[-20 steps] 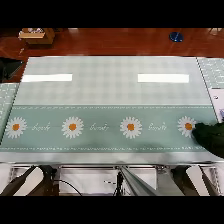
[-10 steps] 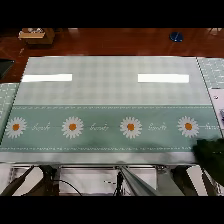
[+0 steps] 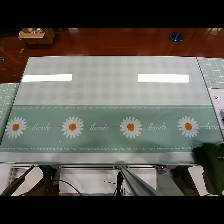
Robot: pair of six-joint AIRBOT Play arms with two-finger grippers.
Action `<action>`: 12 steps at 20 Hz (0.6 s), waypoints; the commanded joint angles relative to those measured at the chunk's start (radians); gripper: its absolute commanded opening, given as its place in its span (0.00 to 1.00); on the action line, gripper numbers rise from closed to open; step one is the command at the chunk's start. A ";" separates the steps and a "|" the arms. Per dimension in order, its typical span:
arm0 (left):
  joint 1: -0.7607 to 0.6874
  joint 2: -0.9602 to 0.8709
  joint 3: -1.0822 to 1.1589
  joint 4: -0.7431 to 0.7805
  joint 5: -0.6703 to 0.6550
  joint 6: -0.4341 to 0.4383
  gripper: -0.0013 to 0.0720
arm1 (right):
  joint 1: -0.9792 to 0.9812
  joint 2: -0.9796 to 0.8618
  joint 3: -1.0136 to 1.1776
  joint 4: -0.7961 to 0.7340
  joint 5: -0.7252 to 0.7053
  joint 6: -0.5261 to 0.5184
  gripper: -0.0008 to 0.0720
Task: Fold the shirts.
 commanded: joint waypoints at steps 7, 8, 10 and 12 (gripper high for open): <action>-0.451 -0.177 0.083 0.109 0.022 0.109 0.48 | 0.861 -0.293 0.440 0.695 -0.328 -0.063 0.71; -0.540 -0.213 0.130 0.214 0.022 0.033 0.48 | 1.014 -0.320 0.462 0.645 -0.354 -0.039 0.71; -0.700 -0.274 0.235 0.489 0.014 -0.140 0.60 | 1.262 -0.367 0.488 0.508 -0.372 -0.002 0.76; -0.824 -0.317 0.322 0.766 -0.017 -0.305 0.86 | 1.426 -0.399 0.490 0.412 -0.369 0.020 0.76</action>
